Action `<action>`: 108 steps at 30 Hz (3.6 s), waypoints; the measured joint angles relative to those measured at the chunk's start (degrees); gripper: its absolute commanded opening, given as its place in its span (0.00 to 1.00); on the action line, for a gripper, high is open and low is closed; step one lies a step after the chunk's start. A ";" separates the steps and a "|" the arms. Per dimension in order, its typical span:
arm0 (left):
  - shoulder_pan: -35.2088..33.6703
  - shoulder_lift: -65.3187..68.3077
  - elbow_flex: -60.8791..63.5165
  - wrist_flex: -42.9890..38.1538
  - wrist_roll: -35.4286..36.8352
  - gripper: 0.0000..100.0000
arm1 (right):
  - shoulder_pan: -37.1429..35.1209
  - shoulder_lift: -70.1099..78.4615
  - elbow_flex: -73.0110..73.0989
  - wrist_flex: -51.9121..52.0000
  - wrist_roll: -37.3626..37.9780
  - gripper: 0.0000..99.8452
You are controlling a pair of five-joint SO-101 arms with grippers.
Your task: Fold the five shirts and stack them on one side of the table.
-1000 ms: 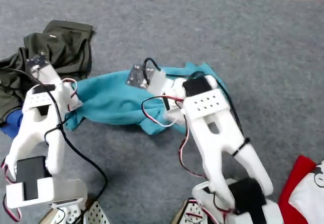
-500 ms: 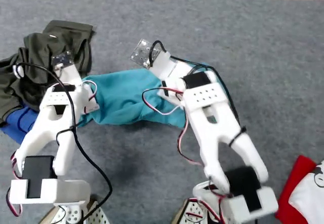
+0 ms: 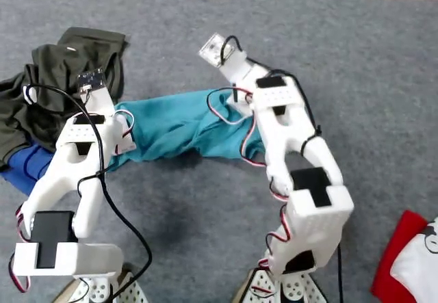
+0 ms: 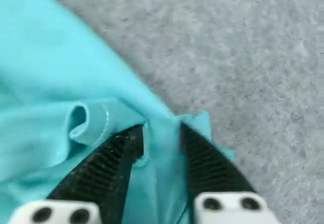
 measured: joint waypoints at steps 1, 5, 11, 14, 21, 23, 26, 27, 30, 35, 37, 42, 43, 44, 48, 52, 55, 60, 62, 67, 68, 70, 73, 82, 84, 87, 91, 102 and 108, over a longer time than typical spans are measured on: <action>0.00 0.00 0.00 0.00 0.00 0.02 | 0.00 0.35 -1.14 0.00 0.00 0.20; 0.00 0.00 0.00 -0.18 0.00 0.02 | 0.09 0.35 -5.71 1.14 0.00 0.20; 0.00 0.00 0.00 -0.18 0.00 0.02 | 1.76 0.88 -14.33 10.37 0.00 0.20; 0.00 0.00 0.00 -0.18 0.00 0.02 | 2.73 0.88 -18.37 16.44 2.81 0.20; 0.00 0.00 0.00 -0.18 0.00 0.02 | 1.49 1.32 -19.96 28.92 11.08 0.20; 0.00 0.00 0.00 -0.18 0.00 0.02 | 0.35 2.55 -20.13 30.86 12.75 0.20; 0.00 0.00 0.00 -0.18 0.00 0.02 | -0.70 5.10 -20.22 32.18 14.42 0.20; 0.00 0.00 0.00 -0.18 0.00 0.02 | -0.79 5.98 -20.22 32.26 14.77 0.20; 0.00 0.00 0.00 -0.18 0.00 0.02 | -0.88 8.79 -20.48 32.18 15.12 0.18; 0.00 0.00 0.00 -0.18 0.00 0.02 | 0.35 13.36 -25.58 31.47 15.12 0.01; 0.00 0.00 0.00 -0.18 0.00 0.02 | 2.11 14.33 -28.13 31.47 15.12 0.03; 0.00 0.00 0.00 -0.18 0.00 0.02 | 6.95 16.79 -34.55 34.73 15.12 0.01; 0.00 0.00 0.00 -0.18 0.00 0.02 | 7.91 17.23 -35.60 35.52 15.12 0.01; 0.00 0.00 0.00 -0.18 0.00 0.02 | 8.79 17.58 -36.40 36.40 15.12 0.01; 0.00 0.00 0.00 -0.18 0.00 0.02 | 11.08 17.76 -39.74 41.05 15.12 0.01; 0.00 0.00 0.00 -0.18 0.00 0.02 | 11.08 17.76 -45.54 48.62 15.12 0.04; 0.00 0.00 0.00 -0.18 0.00 0.02 | 10.81 17.76 -50.64 54.51 13.80 0.12; 0.00 0.00 0.00 -0.18 0.00 0.02 | 7.21 17.85 -53.63 60.22 13.01 0.24; 0.00 0.00 0.00 -0.18 0.00 0.02 | 5.80 17.85 -52.66 60.40 12.84 0.26; 0.00 0.00 0.00 -0.18 0.00 0.02 | 3.16 17.85 -46.07 60.13 12.84 0.25; 0.00 0.00 0.00 -0.18 0.00 0.02 | 3.16 17.85 -44.84 59.60 12.84 0.23; 0.00 0.00 0.00 -0.18 0.00 0.02 | 3.34 17.85 -42.37 58.37 12.84 0.17; 0.00 0.00 0.00 -0.18 0.00 0.02 | 3.34 17.85 -39.74 57.14 12.84 0.04; 0.00 0.00 0.00 -0.18 0.00 0.02 | 10.90 17.85 -38.59 57.41 12.84 0.02; 0.00 0.00 0.00 -0.18 0.00 0.02 | 13.45 17.85 -38.59 57.49 12.84 0.02; 0.00 0.00 0.00 -0.18 0.00 0.02 | 17.76 17.85 -38.59 57.67 12.84 0.02; 0.00 0.00 0.00 -0.18 0.00 0.02 | 21.89 17.85 -38.51 58.11 12.84 0.02; 0.00 0.00 0.00 -0.18 0.00 0.02 | 14.15 11.69 -37.01 60.75 3.52 0.21; 0.00 0.00 0.00 -0.18 0.00 0.02 | 6.07 7.47 -27.96 60.75 1.93 0.21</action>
